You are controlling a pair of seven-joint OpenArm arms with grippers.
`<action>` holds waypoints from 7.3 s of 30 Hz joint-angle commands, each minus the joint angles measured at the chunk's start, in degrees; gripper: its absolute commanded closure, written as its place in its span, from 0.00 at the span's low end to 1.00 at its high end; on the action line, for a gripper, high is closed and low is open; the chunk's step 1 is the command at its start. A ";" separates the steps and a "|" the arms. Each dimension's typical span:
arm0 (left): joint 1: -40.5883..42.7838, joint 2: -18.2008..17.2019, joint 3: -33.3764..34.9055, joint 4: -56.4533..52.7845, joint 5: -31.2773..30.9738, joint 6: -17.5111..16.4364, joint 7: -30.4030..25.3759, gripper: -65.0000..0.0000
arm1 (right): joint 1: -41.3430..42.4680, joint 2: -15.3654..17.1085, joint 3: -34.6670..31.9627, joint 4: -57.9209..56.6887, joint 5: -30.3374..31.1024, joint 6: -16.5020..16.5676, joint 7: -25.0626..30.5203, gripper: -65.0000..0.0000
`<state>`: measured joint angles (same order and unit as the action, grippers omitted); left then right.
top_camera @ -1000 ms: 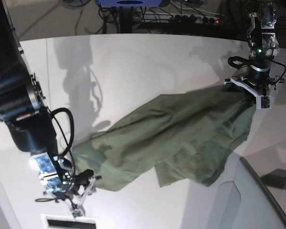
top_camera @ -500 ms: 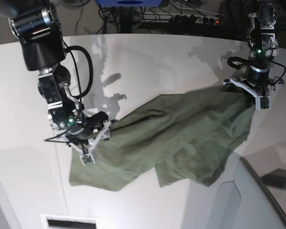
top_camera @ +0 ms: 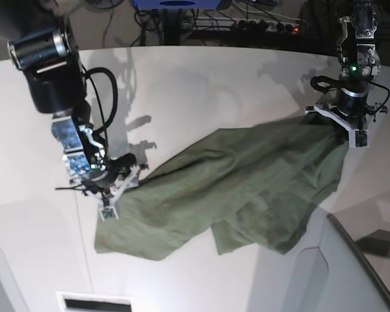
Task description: Layout the t-shirt on the table in an organized manner, then fold the t-shirt properly
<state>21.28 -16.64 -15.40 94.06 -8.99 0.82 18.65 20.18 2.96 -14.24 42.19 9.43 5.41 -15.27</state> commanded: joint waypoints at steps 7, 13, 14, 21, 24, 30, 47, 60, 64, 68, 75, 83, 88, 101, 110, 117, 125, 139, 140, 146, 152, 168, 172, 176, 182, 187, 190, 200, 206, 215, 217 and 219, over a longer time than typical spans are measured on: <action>-0.13 -0.98 -0.47 0.93 0.25 0.28 -1.47 1.00 | 1.57 0.07 -0.22 -1.71 0.28 0.17 1.86 0.46; -0.49 -0.98 -0.47 0.66 0.25 0.28 -1.47 1.00 | 1.40 -0.02 -0.31 -1.71 0.28 0.35 1.86 0.80; -0.57 -0.98 -0.47 0.58 0.25 0.28 -1.47 1.00 | 1.49 -0.02 -0.31 -1.71 0.28 0.35 1.86 0.87; -0.75 -1.07 -0.56 0.49 0.25 0.28 -1.47 1.00 | 1.05 0.07 -0.31 0.05 0.20 0.35 -0.69 1.00; -0.75 -1.16 -0.56 0.49 0.25 0.28 -1.47 1.00 | -2.38 0.42 0.04 6.90 0.20 0.35 -3.41 1.00; -0.75 -1.25 -0.56 1.02 0.25 0.28 -1.47 1.00 | -9.86 1.39 0.04 25.28 0.11 0.26 -13.00 1.00; -0.49 -1.16 -0.56 1.02 0.25 0.28 -1.47 1.00 | -2.21 -0.46 -0.13 9.72 7.84 0.26 -8.60 0.42; -0.49 -1.16 -0.56 0.93 0.25 0.28 -1.47 1.00 | 0.34 -4.15 -0.31 0.40 7.58 0.35 -4.29 0.53; -0.49 -1.25 -0.56 0.75 0.25 0.28 -1.47 1.00 | 0.34 -4.06 -0.40 0.40 7.58 0.35 -4.47 1.00; -0.66 -1.25 -0.56 0.93 0.25 0.28 -1.47 1.00 | -1.33 -3.71 -0.40 3.65 7.58 0.35 -5.70 1.00; -0.75 -1.33 -0.56 1.02 0.25 0.28 -1.47 1.00 | -12.93 -0.72 0.13 30.90 7.58 -0.09 -18.10 1.00; -0.66 -1.33 -0.47 1.10 0.25 0.28 -1.47 1.00 | -23.66 1.30 0.22 50.77 7.58 -4.57 -26.01 1.00; -0.66 -1.33 -0.21 4.18 0.25 0.28 -1.20 1.00 | -25.24 2.27 0.22 59.83 7.49 -5.45 -26.97 1.00; -9.28 0.95 -8.29 5.85 -0.37 0.28 -0.94 1.00 | 0.69 2.97 4.88 42.33 7.49 -6.16 -35.24 1.00; -13.94 2.09 -5.66 -5.67 0.25 0.28 -1.29 1.00 | 13.35 2.53 -5.14 6.02 7.49 -6.07 -14.84 1.00; -15.43 2.45 -3.11 -10.24 0.25 0.28 -1.38 1.00 | 15.20 2.88 -12.88 2.33 7.49 -6.07 -12.73 0.66; -13.15 2.36 -3.11 -9.89 0.25 0.28 -1.47 1.00 | -6.34 6.23 -6.20 37.23 7.58 -6.24 -22.75 0.64; -11.48 2.27 -3.37 -9.89 0.33 0.28 -1.47 1.00 | -10.82 -1.60 -6.46 27.30 7.76 -6.07 -15.90 0.63; -11.48 2.27 -3.46 -9.89 0.33 0.28 -1.47 1.00 | -10.38 -2.21 -6.46 26.51 7.76 -6.07 -15.90 0.63; -11.48 2.01 -3.72 -9.89 1.57 0.28 -1.47 1.00 | -8.98 -4.94 -6.46 25.54 7.76 -6.07 -15.90 0.63; -11.48 2.36 -3.37 -9.89 8.33 0.28 -1.47 1.00 | -5.55 -6.43 -6.46 19.30 7.76 -6.07 -15.81 0.64; -11.48 1.92 -3.72 -8.83 8.25 0.28 -1.47 1.00 | -11.53 -3.97 -6.38 31.61 7.76 -6.07 -19.59 1.00; -9.98 1.83 -3.72 -4.70 8.33 0.28 -1.47 1.00 | -17.24 -1.34 -5.85 48.05 7.76 -6.16 -28.73 1.00; -8.84 1.83 -3.11 0.84 8.42 0.28 -1.47 1.00 | -19.79 -0.02 -5.85 61.15 7.76 -6.16 -35.85 1.00; -13.59 2.27 -3.02 1.72 8.33 0.28 -0.94 1.00 | -8.01 -0.37 -5.85 55.52 7.67 -6.16 -38.05 1.00; -18.95 2.36 -3.11 -6.11 8.42 0.46 -0.94 1.00 | 6.23 -1.77 -6.38 32.49 7.76 -6.16 -32.69 1.00; -19.65 2.71 -3.11 -9.45 8.42 0.54 -1.29 1.00 | 12.03 -2.74 -6.38 16.31 7.76 -6.07 -22.75 1.00; -17.63 3.06 -3.55 -12.79 8.42 0.54 -1.38 1.00 | 8.25 -3.45 -6.02 9.98 7.58 -6.07 -14.58 0.79; -16.75 1.66 -3.63 -12.61 8.42 0.54 -1.38 1.00 | -1.42 -0.54 -5.85 28.27 7.84 -6.07 -15.63 0.76; -16.05 1.66 -3.28 -12.35 8.42 0.54 -1.38 1.00 | -0.98 -2.48 -5.85 19.83 7.84 -6.07 -15.63 0.66; -16.05 1.83 -3.28 -12.35 8.42 0.54 -1.38 1.00 | -0.18 -3.18 -5.85 17.45 7.84 -6.07 -15.55 0.66; -15.96 1.83 -3.20 -12.35 8.42 0.54 -1.38 1.00 | 0.69 -4.15 -5.85 15.26 7.84 -6.07 -15.55 0.66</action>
<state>5.85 -14.22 -18.52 80.51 -0.84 0.86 18.63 19.57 -0.97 -20.23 56.66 17.19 -0.69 -31.55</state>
